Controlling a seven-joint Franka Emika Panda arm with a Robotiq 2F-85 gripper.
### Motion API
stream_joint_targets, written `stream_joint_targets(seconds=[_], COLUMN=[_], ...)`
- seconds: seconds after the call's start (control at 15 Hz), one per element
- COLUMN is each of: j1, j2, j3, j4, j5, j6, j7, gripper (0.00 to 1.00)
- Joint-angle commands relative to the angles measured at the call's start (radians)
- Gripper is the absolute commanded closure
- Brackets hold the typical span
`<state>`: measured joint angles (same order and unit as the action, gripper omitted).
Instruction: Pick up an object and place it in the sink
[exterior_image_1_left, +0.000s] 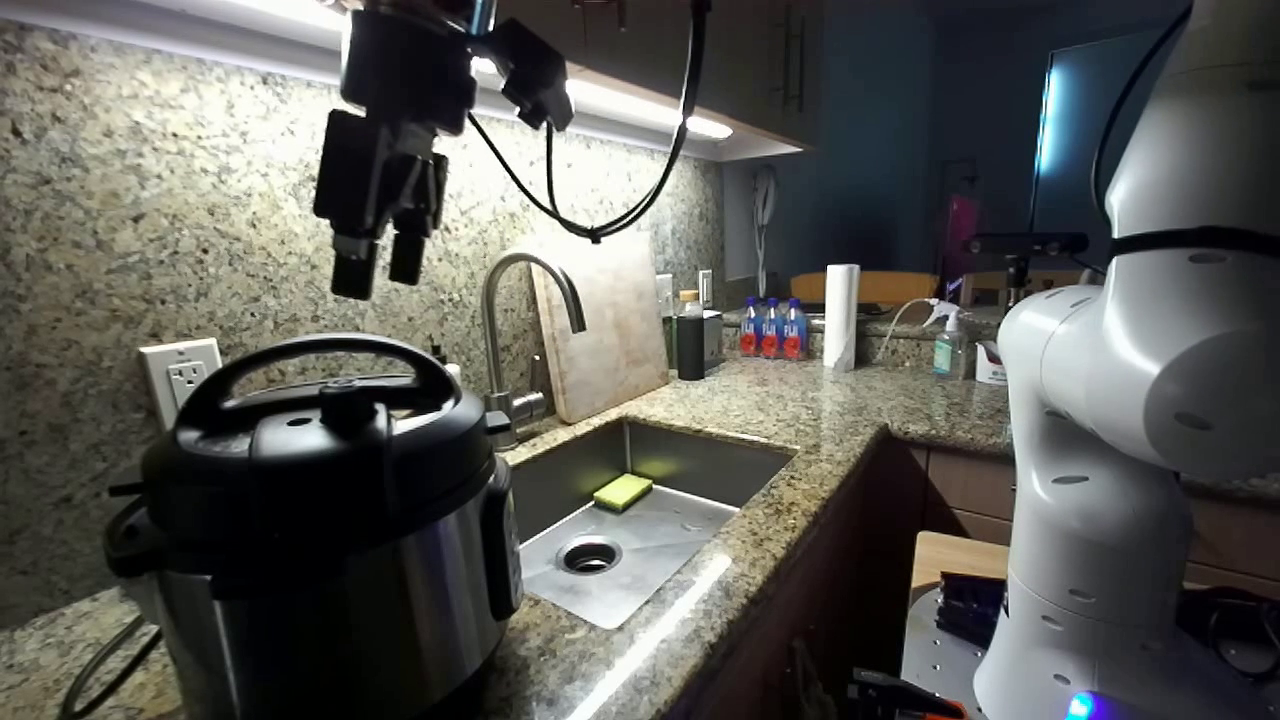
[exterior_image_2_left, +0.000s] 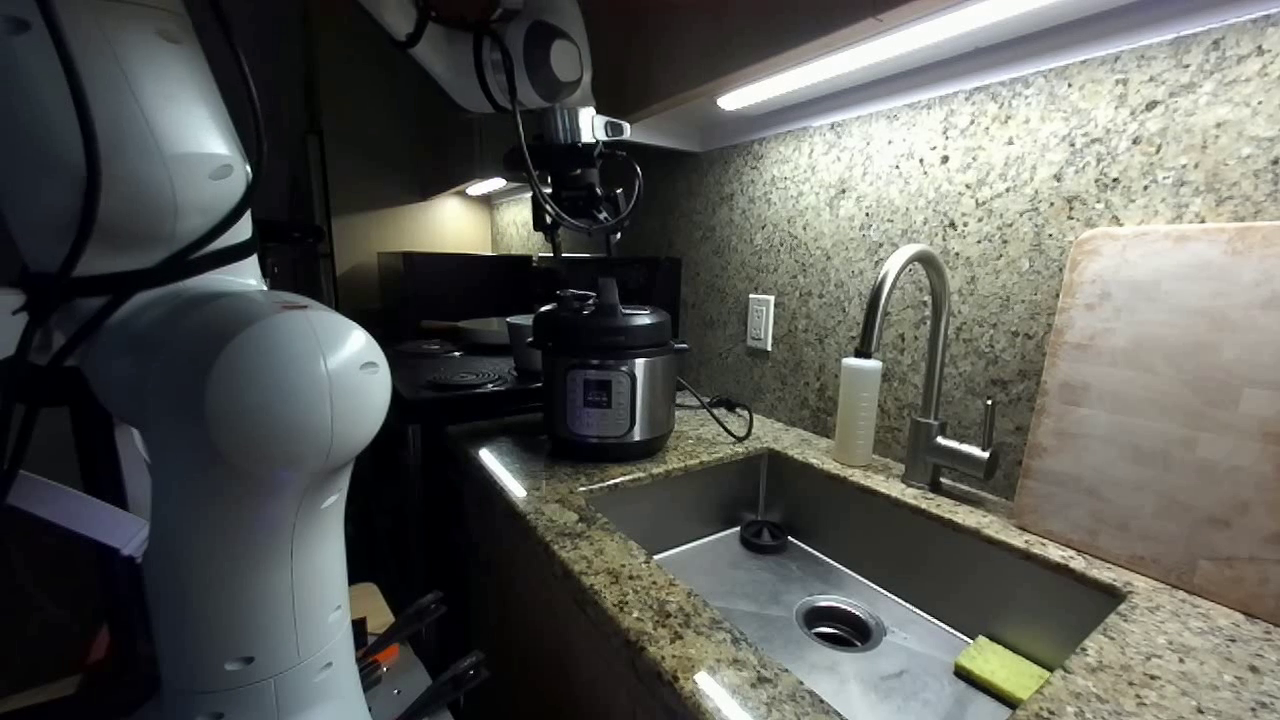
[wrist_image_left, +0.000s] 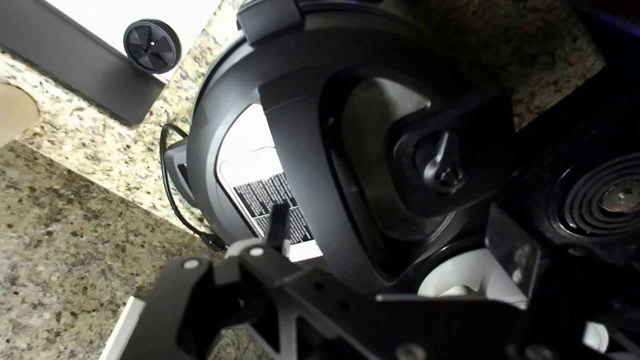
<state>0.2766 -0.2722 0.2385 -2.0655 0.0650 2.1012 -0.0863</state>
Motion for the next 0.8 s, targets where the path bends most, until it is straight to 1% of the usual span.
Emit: stream_joint_targets(seconds=[0.0,0.33,0.73], j1=[-0.023,-0.032,-0.017], j2=[0.057,0.105,0.135], j3=[-0.020,-0.043,-0.036], j4=[0.054,0.086,0.087], j5=[-0.014,0.002,0.026], j6=[0.009,-0.009,-0.032], j7=[-0.033,-0.072,-0.152], gripper=[0.00,0.00,0.00])
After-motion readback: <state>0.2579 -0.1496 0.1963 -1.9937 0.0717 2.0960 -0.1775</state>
